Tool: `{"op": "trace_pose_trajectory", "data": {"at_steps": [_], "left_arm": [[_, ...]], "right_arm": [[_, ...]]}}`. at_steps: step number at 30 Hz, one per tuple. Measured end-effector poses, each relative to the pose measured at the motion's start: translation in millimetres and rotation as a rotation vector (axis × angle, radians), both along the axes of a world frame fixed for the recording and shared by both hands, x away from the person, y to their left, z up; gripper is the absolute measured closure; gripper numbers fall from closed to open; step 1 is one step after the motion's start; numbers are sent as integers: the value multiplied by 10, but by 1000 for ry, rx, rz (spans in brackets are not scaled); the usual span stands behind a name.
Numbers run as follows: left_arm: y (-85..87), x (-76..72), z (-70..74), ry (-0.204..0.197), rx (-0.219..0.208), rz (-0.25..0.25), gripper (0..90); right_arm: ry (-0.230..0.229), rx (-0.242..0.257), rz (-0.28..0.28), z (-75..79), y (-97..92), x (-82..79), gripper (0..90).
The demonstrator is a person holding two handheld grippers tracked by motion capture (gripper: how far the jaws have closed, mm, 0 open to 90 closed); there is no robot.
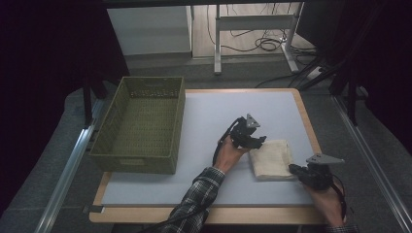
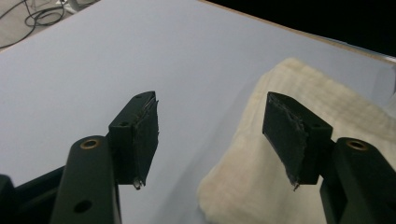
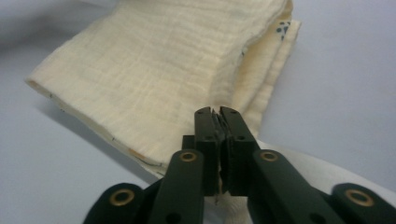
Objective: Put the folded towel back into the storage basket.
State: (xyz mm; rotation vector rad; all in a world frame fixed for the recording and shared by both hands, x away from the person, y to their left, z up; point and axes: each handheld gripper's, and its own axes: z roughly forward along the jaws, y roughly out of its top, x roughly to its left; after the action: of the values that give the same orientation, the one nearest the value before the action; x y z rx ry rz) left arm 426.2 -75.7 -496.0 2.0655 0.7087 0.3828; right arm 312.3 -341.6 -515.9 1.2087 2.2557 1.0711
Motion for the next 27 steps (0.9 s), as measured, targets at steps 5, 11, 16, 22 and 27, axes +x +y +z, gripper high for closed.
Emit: {"op": "trace_pose_trajectory", "data": {"at_steps": [5, 11, 16, 22, 27], "left_arm": [[50, -24, -27, 12, 4, -2, 364], [67, -23, -179, 51, 55, 8, 409], [122, -10, -291, 90, 49, 7, 427], [90, -8, -379, 107, 73, 1, 429], [86, -29, -387, 140, 42, -15, 499]], "right_arm": [[-18, -7, -17, 56, -47, -19, 865], [-6, -13, -45, -12, -71, -18, 674], [6, -6, -55, -3, -111, -78, 587], [40, 36, -47, -72, -129, -54, 585], [70, 78, -31, -79, -124, -45, 749]]}}
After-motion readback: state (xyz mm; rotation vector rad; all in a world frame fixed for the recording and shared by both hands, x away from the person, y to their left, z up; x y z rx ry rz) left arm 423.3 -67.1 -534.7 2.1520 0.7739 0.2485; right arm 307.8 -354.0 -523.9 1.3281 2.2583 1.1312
